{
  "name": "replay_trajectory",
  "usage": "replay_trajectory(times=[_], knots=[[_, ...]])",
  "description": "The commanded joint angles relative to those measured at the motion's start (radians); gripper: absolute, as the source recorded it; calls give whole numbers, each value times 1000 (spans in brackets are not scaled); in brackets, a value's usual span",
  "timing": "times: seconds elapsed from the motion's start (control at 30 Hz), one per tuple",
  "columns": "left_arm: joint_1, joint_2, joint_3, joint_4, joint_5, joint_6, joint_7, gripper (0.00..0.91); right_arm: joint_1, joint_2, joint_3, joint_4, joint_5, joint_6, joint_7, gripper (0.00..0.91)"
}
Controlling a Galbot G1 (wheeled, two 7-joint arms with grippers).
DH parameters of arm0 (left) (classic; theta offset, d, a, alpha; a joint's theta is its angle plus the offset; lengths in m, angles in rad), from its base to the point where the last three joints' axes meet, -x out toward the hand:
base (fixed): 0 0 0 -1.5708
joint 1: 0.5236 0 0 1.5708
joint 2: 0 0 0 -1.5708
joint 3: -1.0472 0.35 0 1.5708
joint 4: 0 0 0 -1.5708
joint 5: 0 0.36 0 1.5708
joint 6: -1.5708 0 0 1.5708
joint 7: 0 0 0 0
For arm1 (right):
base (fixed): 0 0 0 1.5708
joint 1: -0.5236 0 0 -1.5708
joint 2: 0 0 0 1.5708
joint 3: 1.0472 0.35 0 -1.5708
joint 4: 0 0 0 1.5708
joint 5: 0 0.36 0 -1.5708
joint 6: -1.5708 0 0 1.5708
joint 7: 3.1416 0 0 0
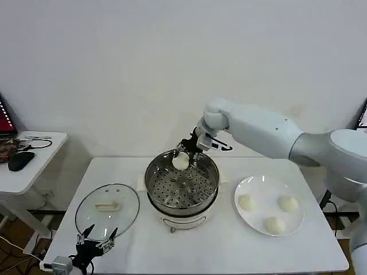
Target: Take steamed baozi put them in steamer then cover it.
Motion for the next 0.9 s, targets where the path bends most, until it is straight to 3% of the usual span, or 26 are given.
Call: replay_trajectory(times=[0.03,0.63,0.7,0.9], knots=[[0,0,-1,0,0,0,1,907,-33,10,7,-12,-85,30,23,615],[4,-5,0,-5,0,1,-1,907,-56,23,15,-34,-109,51,26,635],[4,-5,-1,-6,0,1,-2,907,-54,21,14,-33,-105,48,30,907],[9,-5,-4,-6,0,1,-3,907,-30,5,1,-17,-49,25,37,907]])
